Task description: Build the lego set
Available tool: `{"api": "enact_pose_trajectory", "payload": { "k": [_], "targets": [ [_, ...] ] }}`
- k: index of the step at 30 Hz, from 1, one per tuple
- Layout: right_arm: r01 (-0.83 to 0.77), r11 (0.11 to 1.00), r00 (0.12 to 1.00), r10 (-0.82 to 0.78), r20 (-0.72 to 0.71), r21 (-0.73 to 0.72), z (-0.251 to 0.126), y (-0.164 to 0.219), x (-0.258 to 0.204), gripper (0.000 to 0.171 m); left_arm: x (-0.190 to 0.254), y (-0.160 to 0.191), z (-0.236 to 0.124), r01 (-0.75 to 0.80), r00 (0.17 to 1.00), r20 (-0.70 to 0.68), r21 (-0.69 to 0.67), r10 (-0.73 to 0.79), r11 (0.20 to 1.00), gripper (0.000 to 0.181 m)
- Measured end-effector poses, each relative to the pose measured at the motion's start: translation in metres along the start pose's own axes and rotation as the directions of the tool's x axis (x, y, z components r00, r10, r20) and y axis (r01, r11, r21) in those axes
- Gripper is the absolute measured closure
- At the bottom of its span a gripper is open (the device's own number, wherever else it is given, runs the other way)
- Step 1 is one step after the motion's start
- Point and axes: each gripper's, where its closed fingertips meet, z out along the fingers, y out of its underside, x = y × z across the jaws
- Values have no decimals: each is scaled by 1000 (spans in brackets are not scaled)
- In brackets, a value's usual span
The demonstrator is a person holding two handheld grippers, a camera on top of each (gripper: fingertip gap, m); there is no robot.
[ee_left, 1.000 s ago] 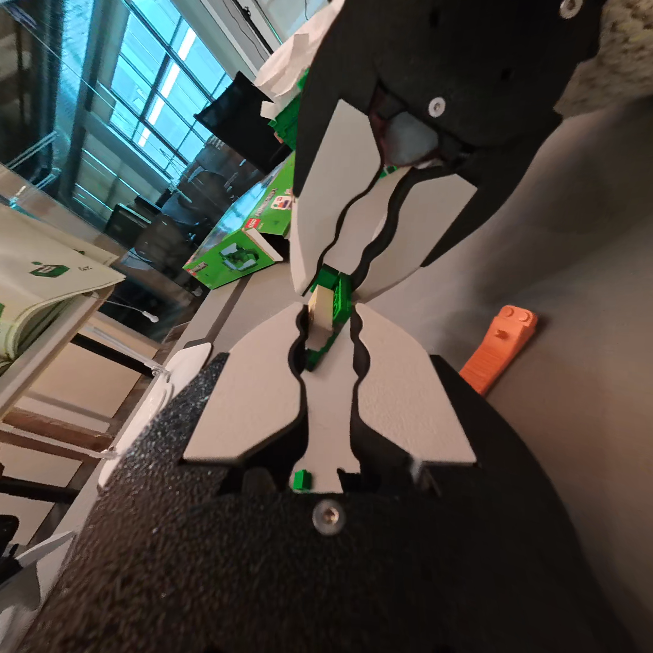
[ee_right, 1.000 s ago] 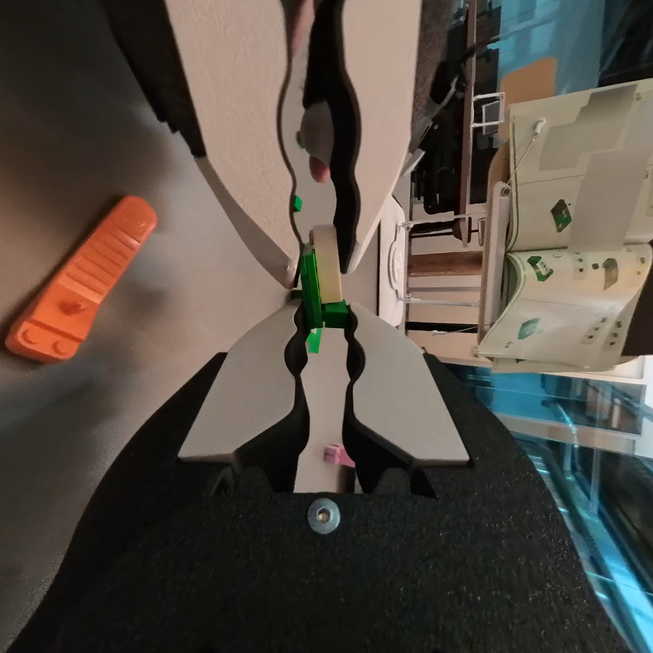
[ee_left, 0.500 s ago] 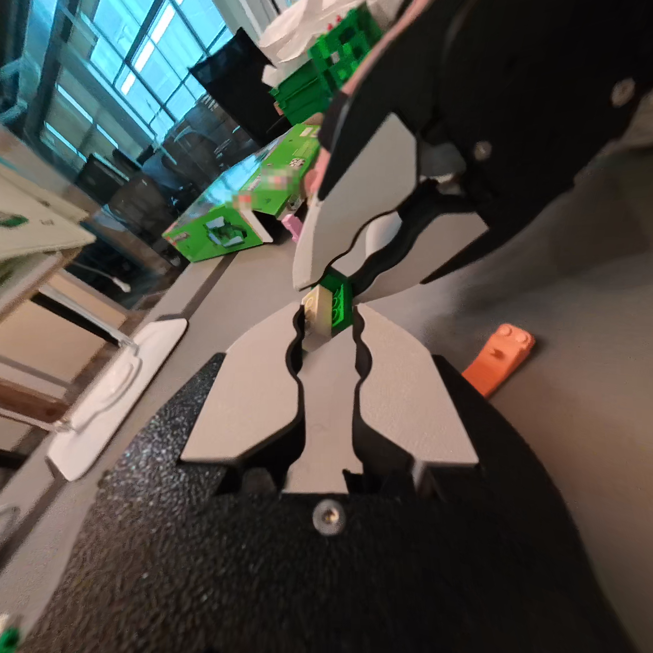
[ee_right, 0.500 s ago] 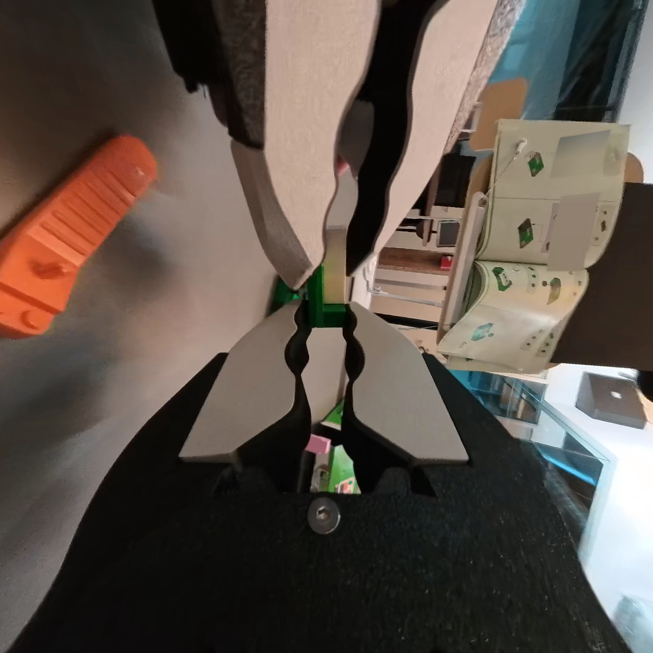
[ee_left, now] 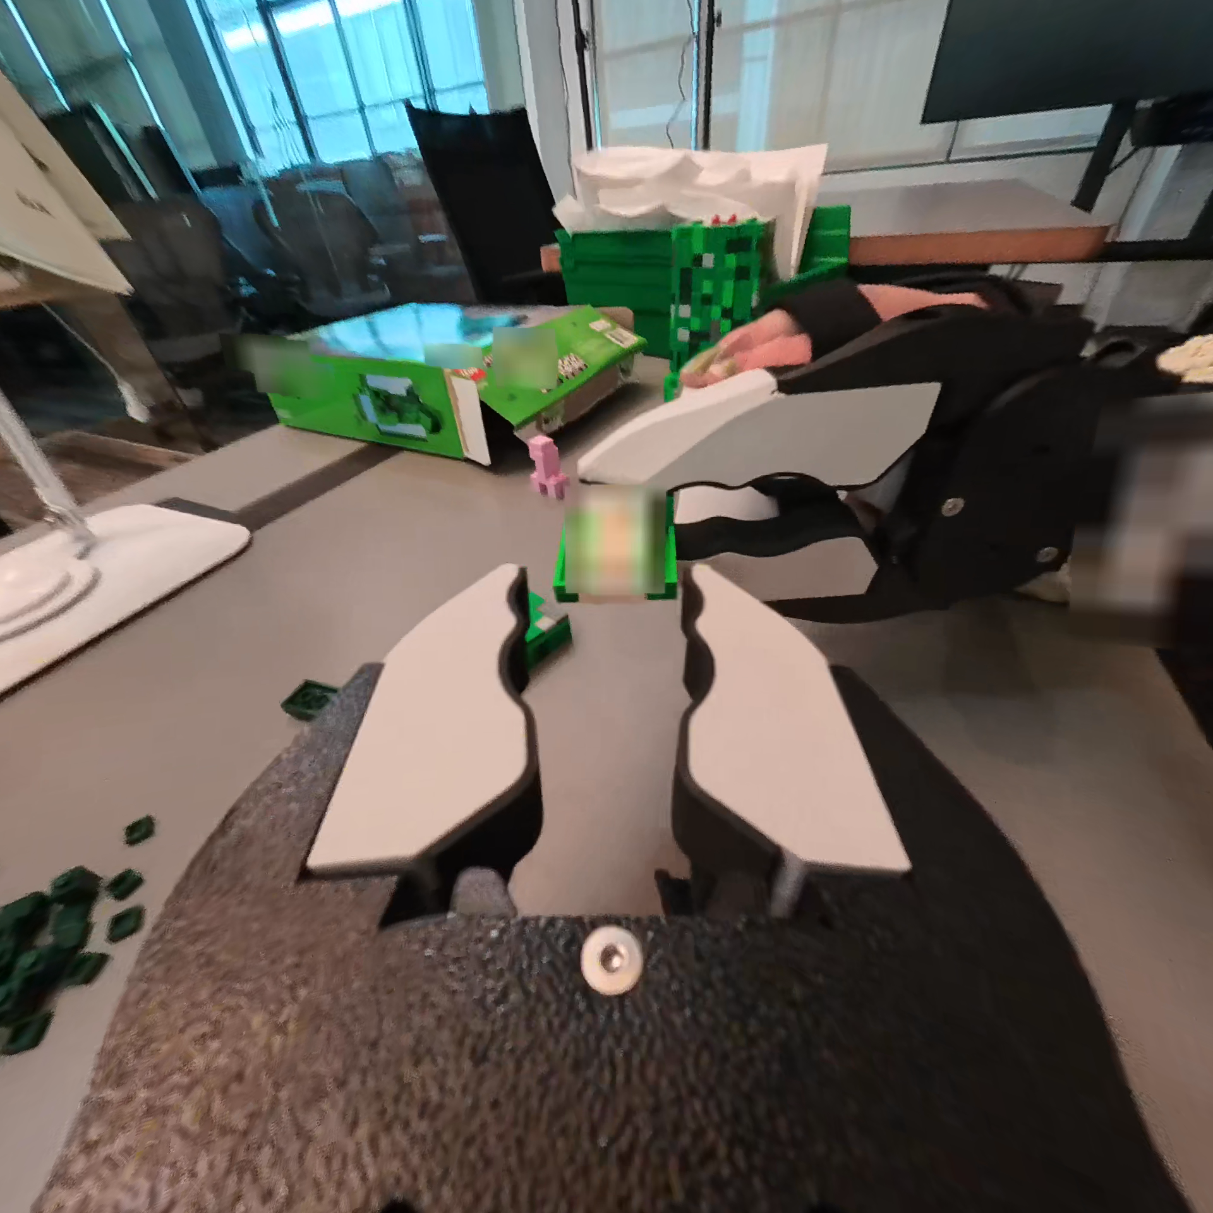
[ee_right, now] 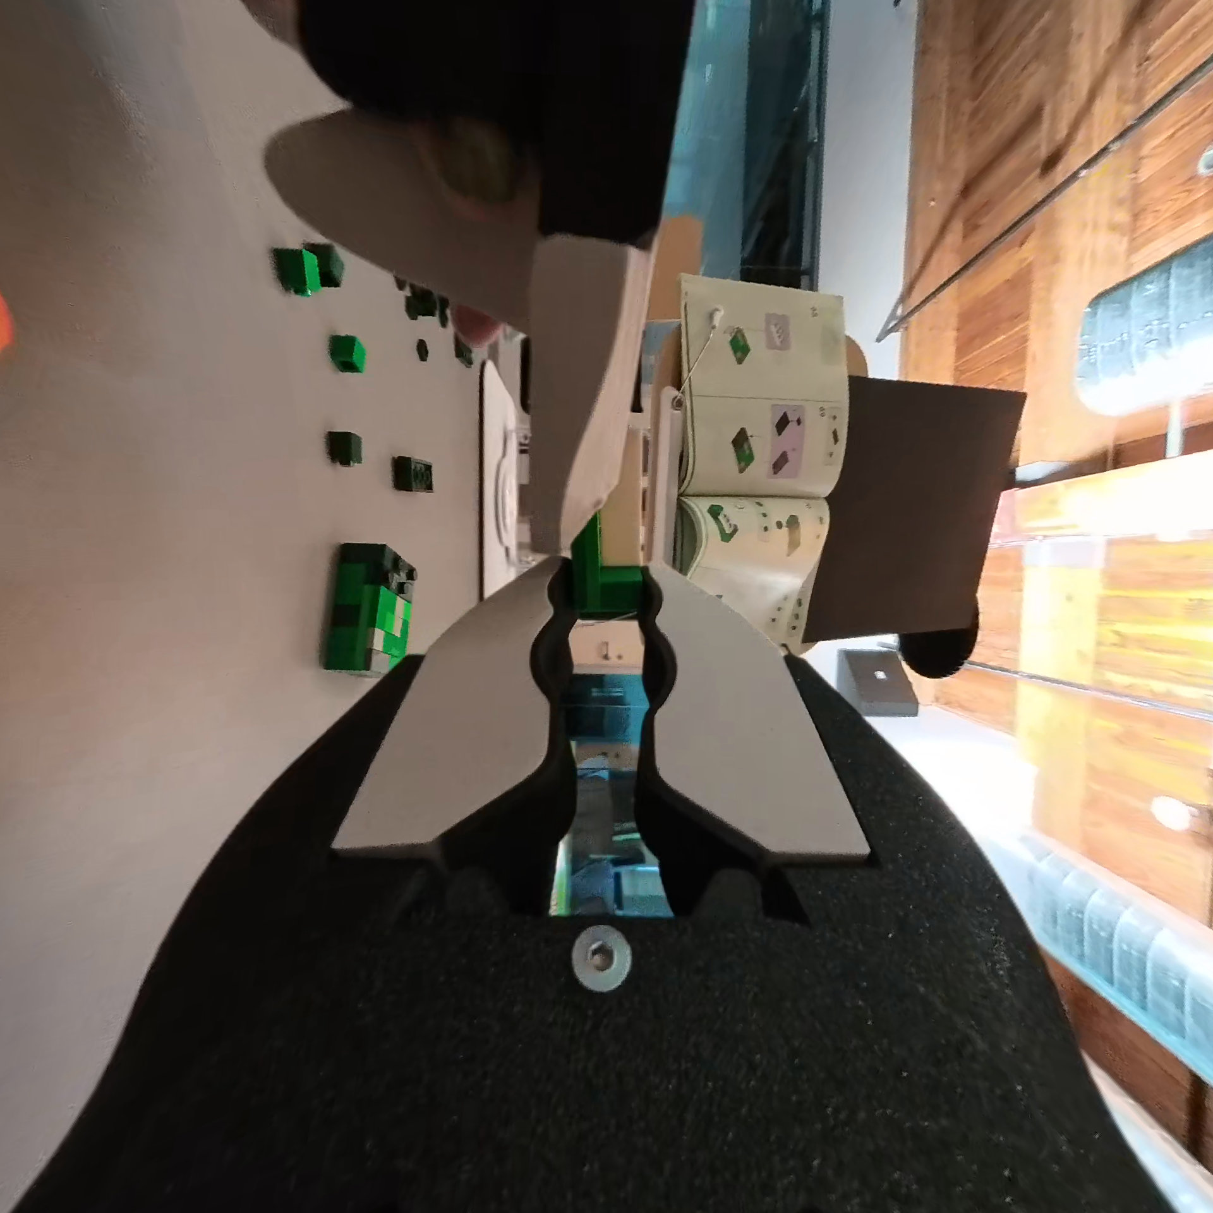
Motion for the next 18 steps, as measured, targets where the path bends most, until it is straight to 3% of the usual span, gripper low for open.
{"api": "enact_pose_trajectory", "payload": {
  "k": [5,8,16,17,18],
  "targets": [
    [39,999,999,-39,-23,10,-1,-3,2,154,0,0,0,13,1000,-4,0,-13,1000,131],
    [47,999,999,-47,-24,13,-1,-4,2,154,4,-2,0,-15,1000,-8,17,15,1000,144],
    [33,999,998,-32,-60,28,-1,-8,6,154,1,-5,-2,-79,997,14,33,79,996,145],
    [9,999,998,-6,-63,36,-2,-8,6,153,-1,-6,-3,-106,994,35,34,104,994,145],
    [-26,999,998,28,-52,36,-1,-5,4,142,-4,-6,-4,-145,988,61,33,143,989,145]
  ]
}}
